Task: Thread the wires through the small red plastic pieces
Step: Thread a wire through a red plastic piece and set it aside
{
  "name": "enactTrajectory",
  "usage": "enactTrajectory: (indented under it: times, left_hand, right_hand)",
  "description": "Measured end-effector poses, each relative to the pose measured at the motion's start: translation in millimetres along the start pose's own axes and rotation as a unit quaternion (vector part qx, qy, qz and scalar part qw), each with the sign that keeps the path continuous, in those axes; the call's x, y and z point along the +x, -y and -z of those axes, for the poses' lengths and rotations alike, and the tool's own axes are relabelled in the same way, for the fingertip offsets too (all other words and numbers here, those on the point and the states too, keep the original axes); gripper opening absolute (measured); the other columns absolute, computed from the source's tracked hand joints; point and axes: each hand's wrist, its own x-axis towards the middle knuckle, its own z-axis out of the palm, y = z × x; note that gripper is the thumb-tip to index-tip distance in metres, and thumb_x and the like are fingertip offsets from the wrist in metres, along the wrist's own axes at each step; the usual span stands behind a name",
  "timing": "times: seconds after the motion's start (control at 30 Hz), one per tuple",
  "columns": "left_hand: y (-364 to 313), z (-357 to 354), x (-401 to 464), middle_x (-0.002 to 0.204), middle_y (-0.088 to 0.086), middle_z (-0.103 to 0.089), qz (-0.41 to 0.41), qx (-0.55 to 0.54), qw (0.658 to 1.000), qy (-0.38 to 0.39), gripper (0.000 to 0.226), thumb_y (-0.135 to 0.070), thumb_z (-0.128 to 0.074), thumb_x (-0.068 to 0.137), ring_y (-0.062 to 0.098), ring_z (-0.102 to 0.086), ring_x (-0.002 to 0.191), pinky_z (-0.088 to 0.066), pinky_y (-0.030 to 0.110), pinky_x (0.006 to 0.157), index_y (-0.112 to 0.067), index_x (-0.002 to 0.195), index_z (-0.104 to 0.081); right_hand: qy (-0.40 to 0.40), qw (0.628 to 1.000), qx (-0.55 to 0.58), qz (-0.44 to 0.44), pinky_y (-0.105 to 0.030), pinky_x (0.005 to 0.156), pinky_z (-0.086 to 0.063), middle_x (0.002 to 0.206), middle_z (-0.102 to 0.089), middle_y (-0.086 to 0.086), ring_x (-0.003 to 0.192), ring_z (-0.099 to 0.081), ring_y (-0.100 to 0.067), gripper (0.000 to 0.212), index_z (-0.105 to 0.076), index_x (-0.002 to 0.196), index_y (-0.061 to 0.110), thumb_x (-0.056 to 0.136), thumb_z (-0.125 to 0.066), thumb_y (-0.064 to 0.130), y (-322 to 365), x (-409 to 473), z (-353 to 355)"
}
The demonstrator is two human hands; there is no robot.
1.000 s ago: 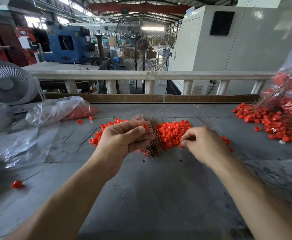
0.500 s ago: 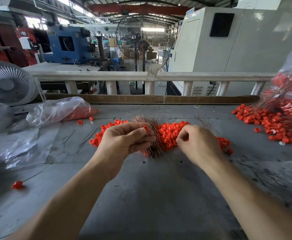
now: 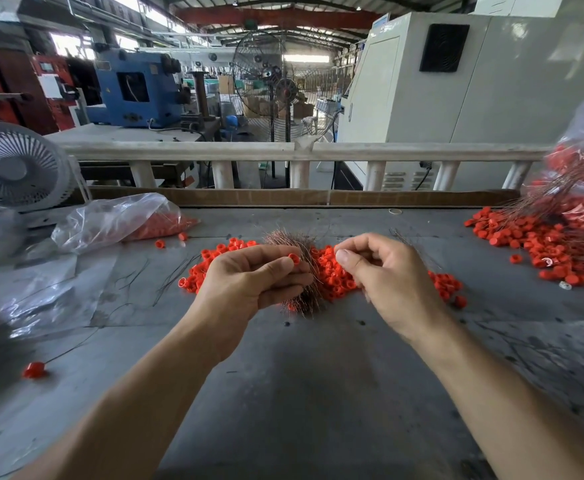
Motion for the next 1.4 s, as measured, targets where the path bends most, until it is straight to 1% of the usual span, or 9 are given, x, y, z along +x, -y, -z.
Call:
enactTrajectory:
  times: [0.13,0.23,0.4,0.53,0.67,0.83,1.07,1.27,1.4]
  left_hand:
    - [-0.3,-0.6,0.3,0.102,0.022,-0.076,0.001,0.003,1.0,0.001,0.024,-0.014,-0.072,0.078,0.033,-0.076,0.097,-0.062,0.03,0.076,-0.007,0.101,-0.077]
    - [-0.6,-0.6,-0.5,0.102,0.021,-0.076,0.0,0.016,1.0,0.002,0.028,-0.015,-0.072,0.078,0.032,-0.076,0.097,-0.062,0.03,0.076,-0.007,0.105,-0.076]
    - [-0.3,-2.9,-2.3,0.1,0.021,-0.077,-0.007,0.041,0.999,0.006,0.025,-0.015,-0.072,0.079,0.031,-0.076,0.095,-0.062,0.031,0.077,-0.008,0.103,-0.078]
    - [-0.6,-4.7,-3.8,0.099,0.019,-0.077,-0.01,0.059,0.998,0.017,0.02,-0.015,-0.071,0.079,0.03,-0.076,0.094,-0.062,0.031,0.079,-0.014,0.096,-0.081]
    - [-0.5,-5.7,-5.2,0.099,0.02,-0.077,-0.014,0.073,0.997,0.021,0.025,-0.016,-0.07,0.079,0.032,-0.076,0.095,-0.063,0.034,0.083,-0.01,0.103,-0.077]
    - [-0.2,-8.5,-6.1,0.096,0.02,-0.077,-0.015,0.081,0.996,0.017,0.03,-0.016,-0.069,0.078,0.029,-0.076,0.092,-0.063,0.034,0.083,-0.006,0.106,-0.074]
    - [1.3,-9.2,-5.9,0.094,0.02,-0.077,-0.017,0.084,0.996,0.01,0.018,-0.004,-0.065,0.09,0.027,-0.077,0.089,-0.063,0.034,0.083,-0.006,0.105,-0.074]
    - [0.7,-8.0,-5.2,0.095,0.02,-0.077,-0.019,0.08,0.997,0.005,0.031,-0.016,-0.069,0.078,0.029,-0.077,0.09,-0.063,0.035,0.084,-0.004,0.106,-0.074]
    - [2.0,-6.6,-4.1,0.094,0.019,-0.077,-0.022,0.074,0.997,-0.001,0.028,-0.016,-0.07,0.078,0.027,-0.077,0.087,-0.063,0.033,0.082,-0.005,0.103,-0.075]
  right_hand:
    - [0.006,0.996,0.081,0.024,-0.023,0.055,-0.054,0.075,-0.073,-0.002,0.065,-0.069,-0.01,0.006,-0.072,0.092,0.017,0.092,-0.073,0.012,11.2,-5.0,-5.4]
    - [0.016,0.993,0.113,0.04,-0.027,0.058,-0.059,0.079,-0.074,-0.008,0.071,-0.073,-0.017,0.007,-0.071,0.092,0.014,0.091,-0.074,0.008,16.6,-8.2,-11.5]
    - [0.012,0.994,0.067,0.086,-0.013,0.066,-0.048,0.076,-0.073,0.01,0.067,-0.063,0.0,0.014,-0.075,0.085,0.023,0.086,-0.08,0.01,18.4,-11.9,-19.8]
    - [-0.002,0.995,0.041,0.091,-0.012,0.067,-0.047,0.076,-0.073,0.015,0.07,-0.066,-0.002,0.015,-0.076,0.085,0.026,0.085,-0.08,0.012,18.3,-13.3,-22.9]
    - [-0.014,0.995,0.006,0.094,-0.014,0.07,-0.049,0.078,-0.073,0.014,0.075,-0.067,-0.006,0.013,-0.077,0.086,0.025,0.085,-0.081,0.013,19.9,-15.0,-24.2]
    - [-0.017,0.991,-0.047,0.12,-0.011,0.074,-0.046,0.083,-0.071,0.011,0.085,-0.065,-0.005,0.013,-0.077,0.086,0.022,0.083,-0.082,0.01,23.4,-16.5,-23.7]
    - [-0.018,0.987,-0.069,0.145,-0.01,0.074,-0.045,0.083,-0.07,0.007,0.084,-0.065,-0.007,0.013,-0.079,0.086,0.019,0.082,-0.083,0.007,23.9,-16.2,-24.8]
    - [-0.035,0.978,-0.1,0.181,-0.008,0.078,-0.045,0.087,-0.071,0.008,0.085,-0.065,-0.003,0.013,-0.08,0.089,0.015,0.084,-0.08,0.003,23.9,-17.2,-28.6]
    - [-0.044,0.974,-0.108,0.193,-0.012,0.079,-0.048,0.089,-0.072,0.006,0.084,-0.066,-0.004,0.012,-0.081,0.091,0.013,0.085,-0.078,0.002,23.8,-18.2,-30.9]
